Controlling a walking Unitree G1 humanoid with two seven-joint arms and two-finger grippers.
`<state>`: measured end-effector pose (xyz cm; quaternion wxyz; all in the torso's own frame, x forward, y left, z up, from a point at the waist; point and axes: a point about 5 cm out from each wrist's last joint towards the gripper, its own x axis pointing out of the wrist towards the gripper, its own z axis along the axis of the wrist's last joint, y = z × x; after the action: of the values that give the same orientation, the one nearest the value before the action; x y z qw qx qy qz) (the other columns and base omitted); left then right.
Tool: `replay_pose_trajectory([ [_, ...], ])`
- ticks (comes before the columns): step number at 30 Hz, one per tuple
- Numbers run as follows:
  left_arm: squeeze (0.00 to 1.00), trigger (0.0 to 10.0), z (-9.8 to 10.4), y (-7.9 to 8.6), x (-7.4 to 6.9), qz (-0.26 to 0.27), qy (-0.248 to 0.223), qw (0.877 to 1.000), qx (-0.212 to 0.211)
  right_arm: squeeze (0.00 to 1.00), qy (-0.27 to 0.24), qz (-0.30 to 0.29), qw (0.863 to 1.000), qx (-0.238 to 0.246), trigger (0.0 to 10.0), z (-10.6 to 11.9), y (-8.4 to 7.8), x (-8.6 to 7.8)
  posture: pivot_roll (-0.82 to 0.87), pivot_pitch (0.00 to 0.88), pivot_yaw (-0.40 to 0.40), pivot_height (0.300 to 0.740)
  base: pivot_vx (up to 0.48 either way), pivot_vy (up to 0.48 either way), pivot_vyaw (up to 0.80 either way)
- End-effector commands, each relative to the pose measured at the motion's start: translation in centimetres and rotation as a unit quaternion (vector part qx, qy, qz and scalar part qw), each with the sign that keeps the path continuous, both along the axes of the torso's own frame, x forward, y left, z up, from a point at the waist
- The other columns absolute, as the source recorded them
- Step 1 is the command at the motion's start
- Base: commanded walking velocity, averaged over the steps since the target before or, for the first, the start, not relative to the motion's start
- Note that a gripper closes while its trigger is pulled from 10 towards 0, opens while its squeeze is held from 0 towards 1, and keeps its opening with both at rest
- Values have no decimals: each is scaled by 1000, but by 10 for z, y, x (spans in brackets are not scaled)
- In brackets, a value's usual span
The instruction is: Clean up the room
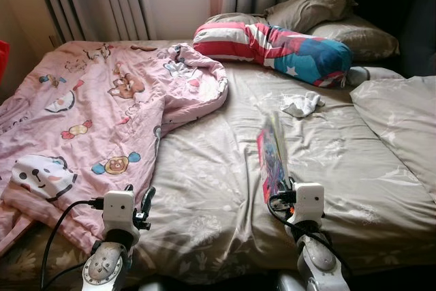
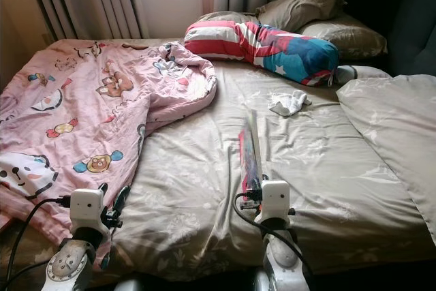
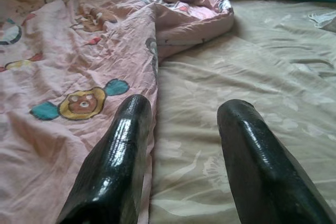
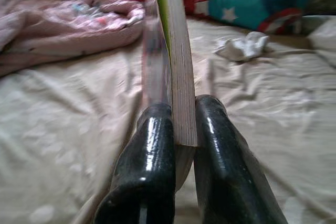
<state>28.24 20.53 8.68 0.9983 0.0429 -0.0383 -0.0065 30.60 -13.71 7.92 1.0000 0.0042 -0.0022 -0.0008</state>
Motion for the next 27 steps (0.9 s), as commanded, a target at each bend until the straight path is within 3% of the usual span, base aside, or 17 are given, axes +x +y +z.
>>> replay_pose_trajectory([
  [1, 0, 10000, -1, 0, -3, 3, 1, 1000, -5, 0, -27, -26, 999, 7, 10000, 13, -5, 2, -4, 36, 2, 554, 0, 0, 0],
  [13, 0, 10000, -2, 6, 5, 4, 9, 1000, 3, 0, -5, -69, 998, -14, 10000, 8, -36, -6, -34, 31, -1, 634, 0, 0, 0],
  [27, 0, 10000, -9, 2, 2, 7, 12, 1000, -6, 0, 1, -63, 998, -7, 10000, 9, -32, -3, -25, 0, -24, 709, 0, 0, 0],
])
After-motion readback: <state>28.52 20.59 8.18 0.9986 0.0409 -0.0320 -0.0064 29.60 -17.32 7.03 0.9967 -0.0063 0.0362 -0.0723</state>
